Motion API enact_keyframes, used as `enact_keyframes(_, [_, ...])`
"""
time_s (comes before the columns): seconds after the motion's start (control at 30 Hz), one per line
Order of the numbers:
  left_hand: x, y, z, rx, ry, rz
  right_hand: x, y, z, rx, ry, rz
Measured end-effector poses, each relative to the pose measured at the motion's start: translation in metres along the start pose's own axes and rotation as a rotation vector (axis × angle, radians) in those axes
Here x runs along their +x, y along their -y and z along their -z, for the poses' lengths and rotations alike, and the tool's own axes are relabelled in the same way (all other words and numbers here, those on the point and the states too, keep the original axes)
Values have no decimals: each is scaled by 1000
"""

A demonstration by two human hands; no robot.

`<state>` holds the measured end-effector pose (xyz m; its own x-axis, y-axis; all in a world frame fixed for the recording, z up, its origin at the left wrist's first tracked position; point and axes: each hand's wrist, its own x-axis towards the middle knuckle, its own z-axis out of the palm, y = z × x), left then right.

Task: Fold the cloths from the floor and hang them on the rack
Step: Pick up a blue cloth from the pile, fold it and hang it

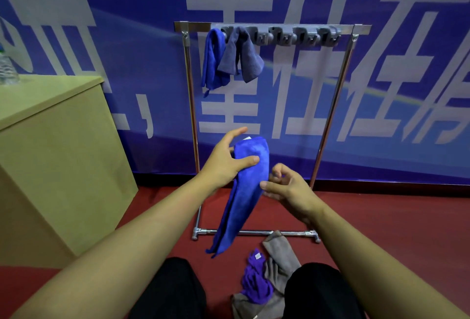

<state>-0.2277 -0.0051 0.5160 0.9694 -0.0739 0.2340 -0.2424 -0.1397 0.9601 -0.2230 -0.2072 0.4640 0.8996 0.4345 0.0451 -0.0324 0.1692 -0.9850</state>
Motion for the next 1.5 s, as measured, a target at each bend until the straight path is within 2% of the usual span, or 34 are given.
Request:
enact_keyframes(0.1, [3,8,5,-2,-83,11,0,6,-15,-177,-70,106])
enact_keyframes(0.23, [5,18,10,-28,-124,61,-5,12,-27,-323,-29,127])
enact_keyframes(0.37, [2,25,4,-257,-205,193,-5,20,-35,-311,5,152])
enact_keyframes(0.43, [-1,30,0,-475,-128,320,-2,22,-36,-238,-14,156])
enact_keyframes(0.5, [-9,34,-2,-567,52,393,0,23,-36,-161,-57,157])
enact_keyframes(0.57, [-18,40,-6,-539,118,406,4,23,-35,-89,-140,170])
enact_keyframes(0.7, [-25,54,-13,-337,-8,389,13,18,-26,-80,-350,164])
enact_keyframes(0.8, [-24,60,-8,-184,-91,423,16,8,-17,-246,-392,120])
enact_keyframes(0.9, [-18,59,-2,-126,-112,427,13,2,-17,-659,-399,158])
enact_keyframes(1.0, [-14,51,1,-54,-58,392,12,-7,-16,-914,-427,171])
enact_keyframes(1.17, [-11,37,1,-33,-70,323,5,-7,-23,-1220,-573,405])
enact_keyframes(1.23, [-9,33,2,-63,-90,334,3,-4,-25,-1240,-538,464])
enact_keyframes(1.33, [-6,30,4,-119,-75,393,0,0,-27,-1210,-381,569])
enact_keyframes(1.5, [-5,37,9,-123,18,488,-10,7,-36,-1054,-228,462])
